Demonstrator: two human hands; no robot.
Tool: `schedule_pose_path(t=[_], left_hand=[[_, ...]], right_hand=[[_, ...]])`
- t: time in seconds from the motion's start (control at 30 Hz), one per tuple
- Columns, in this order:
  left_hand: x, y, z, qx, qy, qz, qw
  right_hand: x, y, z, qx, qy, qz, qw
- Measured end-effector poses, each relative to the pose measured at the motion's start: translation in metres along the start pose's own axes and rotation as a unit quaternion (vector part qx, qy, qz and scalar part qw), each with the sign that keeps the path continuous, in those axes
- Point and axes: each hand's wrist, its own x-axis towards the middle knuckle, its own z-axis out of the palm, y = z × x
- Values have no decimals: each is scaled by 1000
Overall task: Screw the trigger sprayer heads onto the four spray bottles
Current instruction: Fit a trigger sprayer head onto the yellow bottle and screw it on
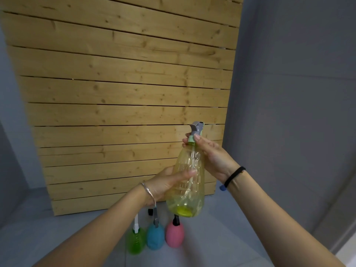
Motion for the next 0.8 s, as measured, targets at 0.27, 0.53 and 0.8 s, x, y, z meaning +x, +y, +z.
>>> schedule_pose_path(t=[0.27,0.53,0.8], left_hand=[[26,-18,-17,63,126,42,989],[89,-79,-41,206,196,24,959],[132,-179,-62,374,86,-47,922]], right_hand=[[21,23,-9,-60,51,-26,997],[54,50,-58,-35,30,92,995],[71,129,-126,-193,108,123,968]])
